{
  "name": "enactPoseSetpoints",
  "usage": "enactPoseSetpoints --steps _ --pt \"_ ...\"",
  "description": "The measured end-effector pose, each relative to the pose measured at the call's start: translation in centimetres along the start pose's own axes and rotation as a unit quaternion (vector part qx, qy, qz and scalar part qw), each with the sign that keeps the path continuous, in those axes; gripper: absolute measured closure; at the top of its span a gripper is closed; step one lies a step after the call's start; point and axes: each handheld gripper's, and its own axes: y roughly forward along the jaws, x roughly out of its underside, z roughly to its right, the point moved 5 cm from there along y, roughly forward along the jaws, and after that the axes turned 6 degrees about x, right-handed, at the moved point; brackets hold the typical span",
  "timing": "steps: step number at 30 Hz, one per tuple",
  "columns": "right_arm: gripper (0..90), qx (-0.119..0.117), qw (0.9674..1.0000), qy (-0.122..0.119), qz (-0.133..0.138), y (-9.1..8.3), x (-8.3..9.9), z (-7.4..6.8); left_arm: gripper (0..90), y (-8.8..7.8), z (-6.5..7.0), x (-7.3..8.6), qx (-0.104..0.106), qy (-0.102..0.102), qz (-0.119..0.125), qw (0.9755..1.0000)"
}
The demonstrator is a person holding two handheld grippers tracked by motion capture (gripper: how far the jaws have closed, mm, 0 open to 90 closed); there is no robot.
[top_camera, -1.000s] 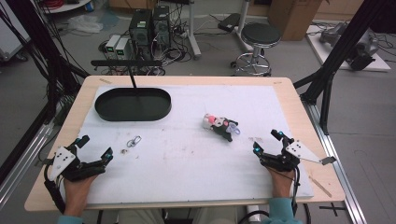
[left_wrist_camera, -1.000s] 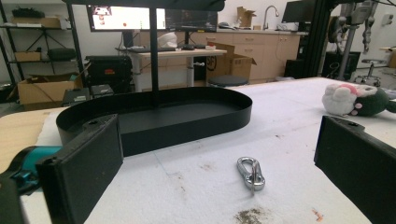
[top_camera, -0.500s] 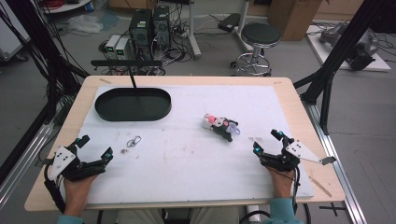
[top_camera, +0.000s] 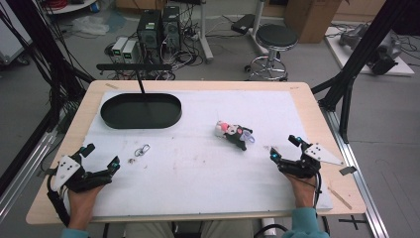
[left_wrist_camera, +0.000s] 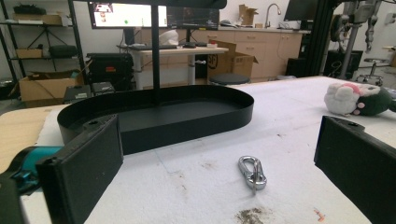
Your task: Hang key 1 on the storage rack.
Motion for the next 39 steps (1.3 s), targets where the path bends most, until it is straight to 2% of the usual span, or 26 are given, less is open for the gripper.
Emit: enactPoseSetpoints --steps 7,10,17,18,19,20,21,26,30,39 --pt "9.2 -0.019 0.9991 0.003 -0.039 0.6 -3.1 0.6 1.7 0.0 0.0 0.0 -0.002 0.003 0.000 1.0000" --pt "9.2 -0.032 0.9983 -0.010 -0.047 1.1 -4.5 0.6 1.7 0.0 0.0 0.0 -0.002 0.001 0.001 1.0000" --pt "9.1 -0.070 0.9924 -0.046 -0.091 3.5 -6.9 0.3 1.7 0.0 0.0 0.0 -0.002 0.000 0.001 1.0000" --pt "9.2 -0.075 0.9910 -0.049 -0.100 3.9 -7.1 0.2 1.7 0.0 0.0 0.0 -0.002 0.000 0.001 1.0000" --pt "9.2 -0.075 0.9910 -0.049 -0.100 3.9 -7.1 0.2 1.7 0.0 0.0 0.0 -0.002 0.000 0.000 1.0000" --pt "9.1 -0.082 0.9882 -0.062 -0.114 4.7 -7.5 0.1 1.7 0.0 0.0 0.0 -0.002 0.000 0.000 1.0000" --pt "9.1 -0.085 0.9869 -0.068 -0.119 5.1 -7.7 0.1 1.7 0.0 0.0 0.0 -0.001 -0.001 0.000 1.0000" --pt "9.2 -0.107 0.9793 -0.082 -0.151 6.9 -8.5 -0.3 1.7 0.0 0.0 0.0 -0.002 -0.001 0.000 1.0000" --pt "9.1 -0.127 0.9702 -0.104 -0.179 8.4 -8.9 -0.7 1.7 0.0 0.0 0.0 -0.002 -0.001 -0.001 1.0000" --pt "9.1 -0.156 0.9492 -0.134 -0.238 11.3 -9.2 -1.6 1.7 0.1 0.0 0.0 -0.002 0.000 0.000 1.0000"
